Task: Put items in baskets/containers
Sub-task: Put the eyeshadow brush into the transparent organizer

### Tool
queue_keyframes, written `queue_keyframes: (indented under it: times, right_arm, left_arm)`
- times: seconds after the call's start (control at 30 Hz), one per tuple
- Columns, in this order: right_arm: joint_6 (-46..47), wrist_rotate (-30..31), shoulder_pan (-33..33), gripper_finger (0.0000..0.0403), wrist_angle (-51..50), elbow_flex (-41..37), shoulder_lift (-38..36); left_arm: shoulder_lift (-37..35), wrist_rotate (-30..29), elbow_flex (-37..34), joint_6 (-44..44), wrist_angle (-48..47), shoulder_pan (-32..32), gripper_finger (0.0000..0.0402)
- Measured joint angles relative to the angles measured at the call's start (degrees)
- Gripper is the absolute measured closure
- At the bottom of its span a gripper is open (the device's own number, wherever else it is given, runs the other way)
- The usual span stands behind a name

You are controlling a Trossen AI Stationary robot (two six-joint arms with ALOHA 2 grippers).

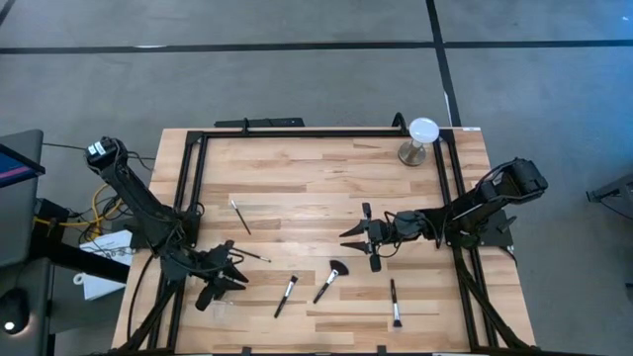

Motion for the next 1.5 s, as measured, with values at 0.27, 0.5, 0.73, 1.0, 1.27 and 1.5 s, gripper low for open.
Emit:
queue_keyframes:
  times: [0.27,0.5,0.73,1.0,1.27,1.5]
  right_arm:
    - [0.0,0.0,-0.2,0.0305,0.0,0.0,0.0]
    - [0.0,0.0,-0.2,0.0305,0.0,0.0,0.0]
    - [0.0,0.0,-0.2,0.0305,-0.1,0.0,0.0]
    - [0.4,0.0,-0.2,0.0305,-0.1,0.0,0.0]
    - [0.4,0.0,-0.2,0.0305,-0.1,0.0,0.0]
    - [0.0,0.0,-0.7,0.0305,-0.1,0.0,0.0]
  left_arm:
    - [0.0,-9.2,0.0,15.2,14.2,7.8,0.0316]
    - [1.4,-2.5,0.8,15.3,17.1,19.4,0.0316]
    - [11.5,0.6,9.2,20.1,13.2,23.3,0.0316]
    - [23.3,1.6,26.8,18.6,-14.6,26.7,0.0316]
    - [28.2,15.9,33.6,10.1,-36.4,34.2,0.0316]
    - [32.5,26.5,33.6,11.8,-48.4,39.0,0.0316]
